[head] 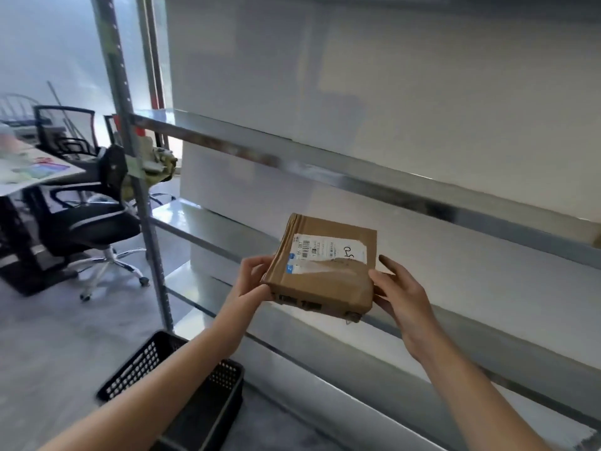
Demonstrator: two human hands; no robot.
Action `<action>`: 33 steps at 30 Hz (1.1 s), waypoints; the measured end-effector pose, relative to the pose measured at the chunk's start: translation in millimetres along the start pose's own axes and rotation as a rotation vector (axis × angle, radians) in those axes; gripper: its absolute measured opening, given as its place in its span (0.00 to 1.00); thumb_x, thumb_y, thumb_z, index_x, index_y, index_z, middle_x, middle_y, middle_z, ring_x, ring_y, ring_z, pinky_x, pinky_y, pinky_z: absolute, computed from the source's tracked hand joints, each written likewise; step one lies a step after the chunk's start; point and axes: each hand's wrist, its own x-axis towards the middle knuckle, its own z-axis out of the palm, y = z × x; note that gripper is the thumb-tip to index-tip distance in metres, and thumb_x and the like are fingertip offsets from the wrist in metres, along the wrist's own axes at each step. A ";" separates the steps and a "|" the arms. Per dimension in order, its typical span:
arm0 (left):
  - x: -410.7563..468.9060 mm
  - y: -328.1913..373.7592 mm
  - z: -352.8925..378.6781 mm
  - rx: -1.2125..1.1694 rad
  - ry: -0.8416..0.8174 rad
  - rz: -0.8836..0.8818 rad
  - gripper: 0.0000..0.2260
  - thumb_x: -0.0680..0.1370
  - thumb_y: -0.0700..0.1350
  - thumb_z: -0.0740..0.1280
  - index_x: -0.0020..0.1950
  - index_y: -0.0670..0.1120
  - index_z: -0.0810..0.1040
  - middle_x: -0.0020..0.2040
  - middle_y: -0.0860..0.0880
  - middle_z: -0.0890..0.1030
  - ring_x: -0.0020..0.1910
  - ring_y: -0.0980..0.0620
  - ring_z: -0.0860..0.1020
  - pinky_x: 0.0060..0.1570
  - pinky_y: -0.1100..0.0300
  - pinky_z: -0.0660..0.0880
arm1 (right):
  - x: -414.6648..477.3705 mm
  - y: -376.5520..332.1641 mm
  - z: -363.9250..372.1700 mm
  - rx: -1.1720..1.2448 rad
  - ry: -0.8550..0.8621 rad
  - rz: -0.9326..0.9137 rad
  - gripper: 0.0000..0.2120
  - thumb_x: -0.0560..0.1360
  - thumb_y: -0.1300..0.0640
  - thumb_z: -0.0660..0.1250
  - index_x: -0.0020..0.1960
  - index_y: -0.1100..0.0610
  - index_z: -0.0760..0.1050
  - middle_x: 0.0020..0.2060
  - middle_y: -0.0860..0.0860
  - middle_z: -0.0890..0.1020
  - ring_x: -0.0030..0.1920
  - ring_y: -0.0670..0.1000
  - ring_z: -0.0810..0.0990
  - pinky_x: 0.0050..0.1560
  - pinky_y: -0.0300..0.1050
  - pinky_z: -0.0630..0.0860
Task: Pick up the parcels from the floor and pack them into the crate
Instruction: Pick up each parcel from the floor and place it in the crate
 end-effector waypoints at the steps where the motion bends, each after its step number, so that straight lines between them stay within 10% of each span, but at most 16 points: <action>1: -2.2 -2.4 -21.8 0.010 0.025 -0.009 0.24 0.68 0.43 0.67 0.63 0.53 0.69 0.61 0.52 0.80 0.60 0.49 0.79 0.56 0.55 0.75 | 6.8 1.4 22.2 0.004 -0.034 0.006 0.25 0.77 0.49 0.68 0.73 0.44 0.67 0.55 0.49 0.83 0.55 0.50 0.82 0.59 0.49 0.78; 10: 0.7 -21.0 -163.1 0.093 0.218 -0.036 0.30 0.69 0.37 0.72 0.68 0.51 0.66 0.64 0.48 0.77 0.61 0.40 0.75 0.62 0.48 0.74 | 94.9 34.2 191.2 0.019 -0.346 0.156 0.16 0.82 0.44 0.57 0.65 0.47 0.76 0.44 0.48 0.86 0.44 0.53 0.85 0.46 0.48 0.80; 18: 61.0 -49.2 -257.2 0.165 0.451 -0.067 0.29 0.71 0.40 0.75 0.69 0.47 0.66 0.62 0.44 0.78 0.62 0.47 0.75 0.59 0.56 0.76 | 211.3 70.1 316.9 0.023 -0.586 0.231 0.20 0.81 0.39 0.54 0.64 0.46 0.75 0.55 0.47 0.84 0.53 0.54 0.84 0.45 0.51 0.82; 26: 110.9 -107.5 -312.7 0.434 0.826 -0.244 0.23 0.75 0.47 0.72 0.65 0.64 0.70 0.64 0.50 0.65 0.65 0.52 0.67 0.67 0.48 0.69 | 261.9 135.6 406.9 0.021 -0.594 0.372 0.18 0.83 0.46 0.53 0.71 0.48 0.69 0.59 0.52 0.81 0.55 0.55 0.83 0.38 0.50 0.83; 33: 111.1 -159.2 -368.6 0.316 0.927 -0.301 0.21 0.75 0.36 0.71 0.64 0.47 0.67 0.62 0.44 0.77 0.65 0.48 0.74 0.69 0.47 0.69 | 277.6 167.9 461.7 -0.070 -0.669 0.460 0.13 0.83 0.52 0.57 0.67 0.51 0.69 0.61 0.54 0.77 0.56 0.55 0.80 0.40 0.51 0.84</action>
